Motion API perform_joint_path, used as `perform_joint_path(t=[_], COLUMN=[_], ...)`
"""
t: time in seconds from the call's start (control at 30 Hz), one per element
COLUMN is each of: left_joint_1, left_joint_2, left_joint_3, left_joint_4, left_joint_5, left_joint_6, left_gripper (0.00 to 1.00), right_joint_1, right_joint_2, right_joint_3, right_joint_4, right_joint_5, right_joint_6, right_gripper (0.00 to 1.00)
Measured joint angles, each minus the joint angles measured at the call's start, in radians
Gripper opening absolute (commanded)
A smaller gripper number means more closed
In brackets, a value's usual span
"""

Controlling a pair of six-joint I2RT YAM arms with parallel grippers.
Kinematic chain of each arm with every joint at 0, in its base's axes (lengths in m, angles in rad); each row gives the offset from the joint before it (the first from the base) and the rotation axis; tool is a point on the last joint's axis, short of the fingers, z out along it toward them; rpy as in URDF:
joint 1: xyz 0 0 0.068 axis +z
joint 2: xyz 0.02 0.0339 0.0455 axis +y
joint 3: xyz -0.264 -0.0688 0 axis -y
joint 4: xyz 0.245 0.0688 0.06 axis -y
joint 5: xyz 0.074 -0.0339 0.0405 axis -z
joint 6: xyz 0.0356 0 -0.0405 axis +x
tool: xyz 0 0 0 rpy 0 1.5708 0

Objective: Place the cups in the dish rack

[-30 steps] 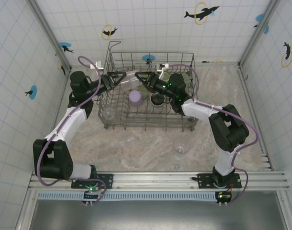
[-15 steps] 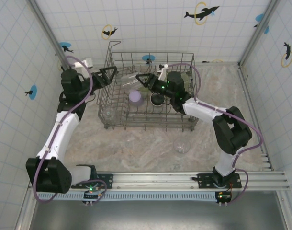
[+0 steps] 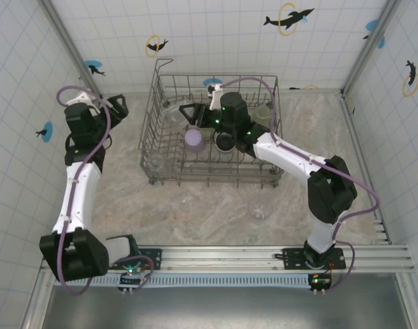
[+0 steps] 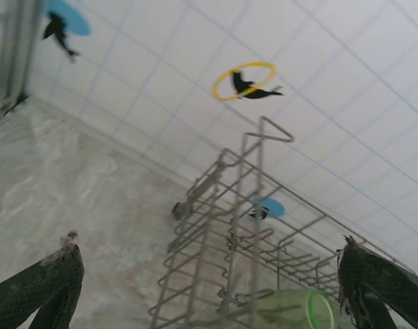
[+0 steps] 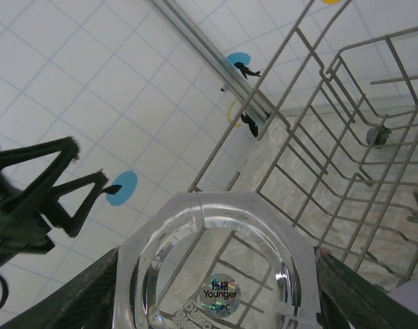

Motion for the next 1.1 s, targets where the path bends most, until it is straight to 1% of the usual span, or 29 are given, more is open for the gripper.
perform_joint_path(t=[0.1, 0.17, 0.33, 0.6, 0.93, 1.1], left_joint_1=[0.083, 0.101, 0.108, 0.132, 0.138, 0.14], left_joint_2=[0.051, 0.076, 0.124, 0.126, 0.103, 0.103], left_joint_3=[-0.023, -0.042, -0.079, -0.133, -0.172, -0.184], left_joint_4=[0.006, 0.005, 0.001, 0.005, 0.013, 0.03], left_joint_5=[0.032, 0.039, 0.059, 0.066, 0.085, 0.121], left_joint_6=[-0.054, -0.073, -0.076, -0.065, -0.066, -0.072], left_gripper=[0.97, 0.97, 0.97, 0.97, 0.97, 0.97], right_joint_1=[0.023, 0.038, 0.074, 0.124, 0.156, 0.166], right_joint_2=[0.014, 0.022, 0.055, 0.127, 0.237, 0.291], right_joint_3=[0.051, 0.077, 0.153, 0.262, 0.407, 0.478], right_joint_4=[-0.053, -0.09, -0.2, -0.315, -0.411, -0.443], right_joint_5=[0.034, 0.064, 0.137, 0.237, 0.304, 0.333], right_joint_6=[-0.06, -0.1, -0.198, -0.312, -0.381, -0.405], right_gripper=[0.42, 0.42, 0.42, 0.42, 0.42, 0.42])
